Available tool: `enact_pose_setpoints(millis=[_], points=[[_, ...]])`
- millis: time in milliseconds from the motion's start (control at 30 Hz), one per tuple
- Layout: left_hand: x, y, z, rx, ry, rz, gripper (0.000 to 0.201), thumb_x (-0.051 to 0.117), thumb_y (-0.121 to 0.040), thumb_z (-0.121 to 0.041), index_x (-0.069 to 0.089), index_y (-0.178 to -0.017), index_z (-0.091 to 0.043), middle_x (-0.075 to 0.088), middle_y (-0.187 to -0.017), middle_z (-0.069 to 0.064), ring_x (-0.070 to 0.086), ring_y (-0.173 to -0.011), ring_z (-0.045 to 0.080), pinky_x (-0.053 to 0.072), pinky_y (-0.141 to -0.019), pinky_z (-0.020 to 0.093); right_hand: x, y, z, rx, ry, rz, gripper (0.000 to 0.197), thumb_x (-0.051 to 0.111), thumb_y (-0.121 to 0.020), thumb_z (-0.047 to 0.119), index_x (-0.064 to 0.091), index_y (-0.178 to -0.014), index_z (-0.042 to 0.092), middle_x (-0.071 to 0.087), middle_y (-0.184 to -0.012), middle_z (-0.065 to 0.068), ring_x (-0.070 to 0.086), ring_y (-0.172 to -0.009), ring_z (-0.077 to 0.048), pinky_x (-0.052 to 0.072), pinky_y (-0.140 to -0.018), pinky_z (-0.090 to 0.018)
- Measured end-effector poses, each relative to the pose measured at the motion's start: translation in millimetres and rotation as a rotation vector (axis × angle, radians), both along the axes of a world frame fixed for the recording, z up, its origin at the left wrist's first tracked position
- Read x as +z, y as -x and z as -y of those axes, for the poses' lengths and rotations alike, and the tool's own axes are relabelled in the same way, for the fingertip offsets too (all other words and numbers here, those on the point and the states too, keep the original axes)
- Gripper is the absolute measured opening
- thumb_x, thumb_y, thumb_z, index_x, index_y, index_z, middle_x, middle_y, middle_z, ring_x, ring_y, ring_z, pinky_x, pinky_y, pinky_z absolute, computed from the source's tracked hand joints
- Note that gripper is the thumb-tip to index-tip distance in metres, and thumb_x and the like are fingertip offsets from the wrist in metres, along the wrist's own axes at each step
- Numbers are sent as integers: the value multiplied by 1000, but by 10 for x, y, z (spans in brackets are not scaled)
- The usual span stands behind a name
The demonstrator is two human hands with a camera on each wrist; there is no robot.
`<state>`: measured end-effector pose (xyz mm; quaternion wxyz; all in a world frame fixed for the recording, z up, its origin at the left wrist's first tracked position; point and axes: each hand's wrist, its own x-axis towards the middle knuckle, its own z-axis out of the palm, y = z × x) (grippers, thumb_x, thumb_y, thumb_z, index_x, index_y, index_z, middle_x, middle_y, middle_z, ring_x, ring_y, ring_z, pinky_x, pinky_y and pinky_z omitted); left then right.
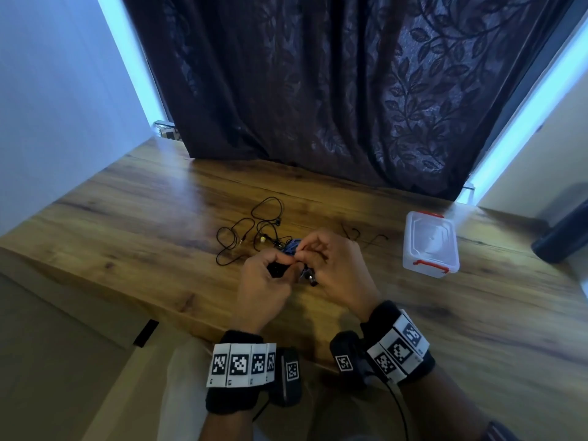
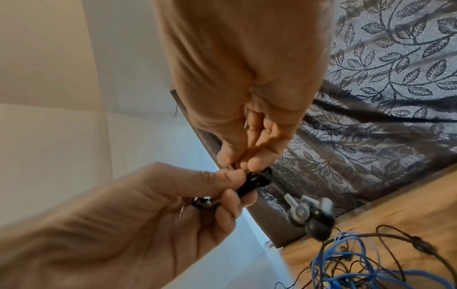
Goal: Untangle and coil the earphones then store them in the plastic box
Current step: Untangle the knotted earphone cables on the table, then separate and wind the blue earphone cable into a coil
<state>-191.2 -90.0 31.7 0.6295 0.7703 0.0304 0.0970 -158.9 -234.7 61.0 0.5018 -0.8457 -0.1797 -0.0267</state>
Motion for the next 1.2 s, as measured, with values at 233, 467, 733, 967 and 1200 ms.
enact_pose_setpoints(millis=[233,467,733,967,1200], points=[[-127,-37,91,20,-131,-38,5,75,-84,-11,72,-83,-15,70,-83,1,66,-77,8,48,-64,18,-91,1,-12,-14,51,10,20,66,-92,0,63,-89,19,64,-85,15,61,-78,11,48,-68,-6],[-58,-29,-134,-31,40,-220,53,80,-78,-14,57,-124,-28,65,-107,-9,64,-96,3,52,-77,22,-93,-205,416,-107,161,-43,4,68,-94,16,70,-96,19,70,-88,8,66,-79,-3,55,-72,-16],[-328,20,-330,8,-457,-480,17,75,-85,-20,64,-98,-21,63,-94,-6,58,-95,10,45,-84,26,-493,-381,950,-184,484,-128,16,67,-94,11,61,-92,26,60,-84,14,63,-89,-12,42,-69,-13],[-562,6,-47,-43,-663,-572,7,68,-89,-16,67,-96,-16,66,-101,2,58,-97,16,48,-89,32,-580,-204,728,-197,493,33,11,56,-98,13,64,-106,17,55,-109,5,53,-96,-11,42,-77,-21],[-368,-18,-157,-187,-505,-465,20,52,-92,0,63,-104,-12,65,-103,5,59,-98,18,46,-79,25,-609,-37,142,215,420,-79,39,58,-100,11,56,-136,24,57,-132,3,60,-110,-7,51,-97,-22]])
